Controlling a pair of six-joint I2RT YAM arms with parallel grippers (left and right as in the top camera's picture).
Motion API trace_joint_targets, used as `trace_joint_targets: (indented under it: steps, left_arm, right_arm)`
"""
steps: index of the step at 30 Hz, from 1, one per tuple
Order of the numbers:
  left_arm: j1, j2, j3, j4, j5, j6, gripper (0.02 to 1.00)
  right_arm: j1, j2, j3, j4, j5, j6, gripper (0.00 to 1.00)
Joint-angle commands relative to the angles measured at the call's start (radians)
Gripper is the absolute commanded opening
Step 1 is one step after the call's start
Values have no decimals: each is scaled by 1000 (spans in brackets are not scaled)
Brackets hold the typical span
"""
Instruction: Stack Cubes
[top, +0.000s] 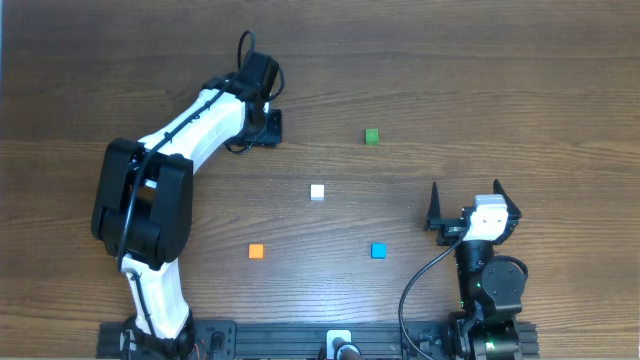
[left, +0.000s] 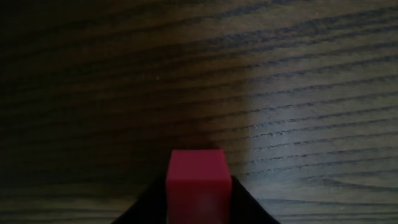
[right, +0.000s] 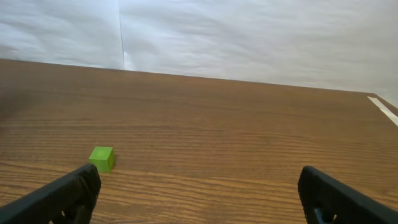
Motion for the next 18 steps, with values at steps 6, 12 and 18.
trace_joint_targets:
  steps: [6,12,18]
  left_arm:
    - [-14,-9,18,-8,10,-61,84]
    - [-69,-141,19,-86,19,-133,40]
    - [-202,-281,19,-187,-8,-237,40]
  right_arm:
    - [-6,-7,-9,2,-8,-2,993]
    - [-6,-7,-9,2,-8,-2,991]
    - [-6,-7,-9,2,-8,-2,993]
